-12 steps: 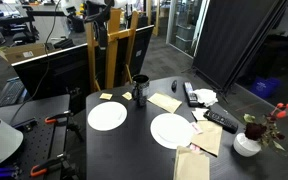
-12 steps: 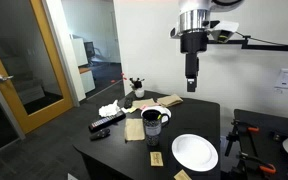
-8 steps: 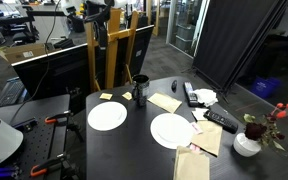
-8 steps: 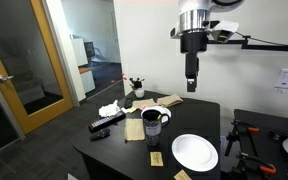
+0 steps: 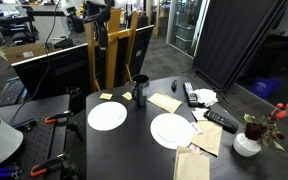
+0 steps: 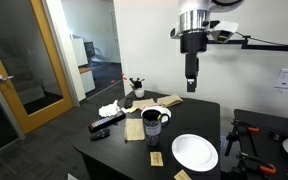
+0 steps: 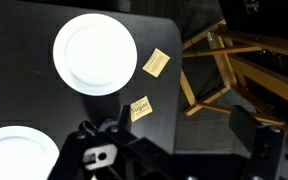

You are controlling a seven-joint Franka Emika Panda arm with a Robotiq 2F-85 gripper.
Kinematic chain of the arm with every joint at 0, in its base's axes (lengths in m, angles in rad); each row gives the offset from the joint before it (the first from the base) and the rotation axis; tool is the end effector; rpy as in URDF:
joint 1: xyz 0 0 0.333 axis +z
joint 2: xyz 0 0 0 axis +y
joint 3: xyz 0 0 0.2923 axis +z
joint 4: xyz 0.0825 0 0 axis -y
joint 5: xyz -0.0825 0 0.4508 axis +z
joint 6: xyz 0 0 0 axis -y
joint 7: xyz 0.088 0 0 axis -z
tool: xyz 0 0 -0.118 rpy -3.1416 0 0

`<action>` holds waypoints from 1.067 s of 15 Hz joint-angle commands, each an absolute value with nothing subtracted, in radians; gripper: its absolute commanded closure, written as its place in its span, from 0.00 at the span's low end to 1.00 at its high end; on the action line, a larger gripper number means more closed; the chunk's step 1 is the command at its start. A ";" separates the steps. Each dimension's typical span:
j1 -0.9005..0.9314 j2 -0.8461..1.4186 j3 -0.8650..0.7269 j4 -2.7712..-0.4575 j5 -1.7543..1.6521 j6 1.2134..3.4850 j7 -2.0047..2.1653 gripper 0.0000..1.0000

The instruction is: Take the yellow pen out of the mug

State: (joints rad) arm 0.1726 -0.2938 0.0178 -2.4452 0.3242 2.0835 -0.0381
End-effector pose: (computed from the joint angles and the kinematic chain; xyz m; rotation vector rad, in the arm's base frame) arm 0.4855 0.1126 0.3372 -2.8720 -0.0832 0.1261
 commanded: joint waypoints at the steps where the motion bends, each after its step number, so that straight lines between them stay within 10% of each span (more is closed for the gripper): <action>1: 0.150 -0.247 0.033 -2.418 0.307 2.138 -0.083 0.00; 16: 0.115 0.042 0.051 -2.170 0.086 2.205 -0.212 0.00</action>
